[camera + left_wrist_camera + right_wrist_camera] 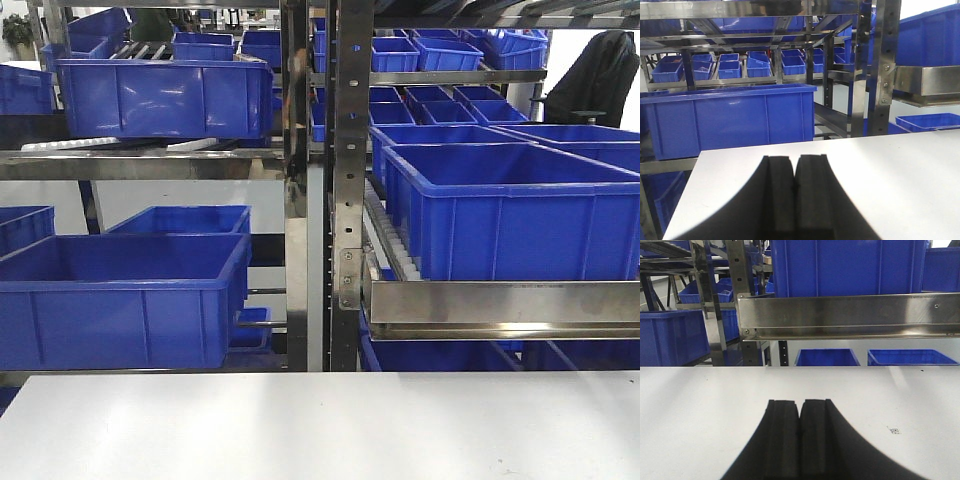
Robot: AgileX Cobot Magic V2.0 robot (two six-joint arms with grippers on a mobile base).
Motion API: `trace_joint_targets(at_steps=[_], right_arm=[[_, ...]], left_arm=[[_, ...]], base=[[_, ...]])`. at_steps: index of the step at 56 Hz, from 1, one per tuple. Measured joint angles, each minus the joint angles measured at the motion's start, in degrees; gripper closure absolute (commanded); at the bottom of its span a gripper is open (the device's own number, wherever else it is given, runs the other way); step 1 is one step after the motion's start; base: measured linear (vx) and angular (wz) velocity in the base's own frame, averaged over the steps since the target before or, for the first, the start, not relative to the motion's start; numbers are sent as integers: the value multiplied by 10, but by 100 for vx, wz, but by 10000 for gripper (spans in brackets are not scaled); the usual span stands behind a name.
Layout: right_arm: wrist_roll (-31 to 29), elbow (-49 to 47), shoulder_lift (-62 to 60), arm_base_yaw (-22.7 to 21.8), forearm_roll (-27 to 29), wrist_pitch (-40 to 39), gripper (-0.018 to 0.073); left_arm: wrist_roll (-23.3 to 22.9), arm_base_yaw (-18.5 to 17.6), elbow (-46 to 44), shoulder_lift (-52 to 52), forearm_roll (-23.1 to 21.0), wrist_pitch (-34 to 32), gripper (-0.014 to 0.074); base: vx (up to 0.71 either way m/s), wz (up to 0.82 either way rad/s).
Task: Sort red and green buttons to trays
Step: 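Lower both open grippers toward the green and red buttons on the table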
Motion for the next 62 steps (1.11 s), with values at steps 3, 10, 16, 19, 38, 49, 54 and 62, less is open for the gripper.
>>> trace_joint_targets(at_steps=[3, 10, 16, 19, 38, 49, 54, 62], right_arm=[[0, 0, 0, 0, 0, 0, 568], [0, 0, 0, 0, 0, 0, 568], [0, 0, 0, 0, 0, 0, 568], [0, 0, 0, 0, 0, 0, 568], [0, 0, 0, 0, 0, 0, 568], [0, 0, 0, 0, 0, -1, 568], [0, 0, 0, 0, 0, -12, 568], [0, -1, 0, 0, 2, -87, 568]], left_arm=[[0, 0, 0, 0, 0, 0, 602], [0, 0, 0, 0, 0, 0, 602], [0, 0, 0, 0, 0, 0, 602], [0, 0, 0, 0, 0, 0, 602], [0, 0, 0, 0, 0, -14, 602], [-3, 0, 0, 0, 0, -52, 602], [-12, 0, -1, 0, 0, -87, 602], [-29, 0, -44, 0, 0, -91, 596]], base=[[0, 0], [0, 0], [0, 0], [0, 0], [0, 0], [0, 0], [0, 0], [0, 0]])
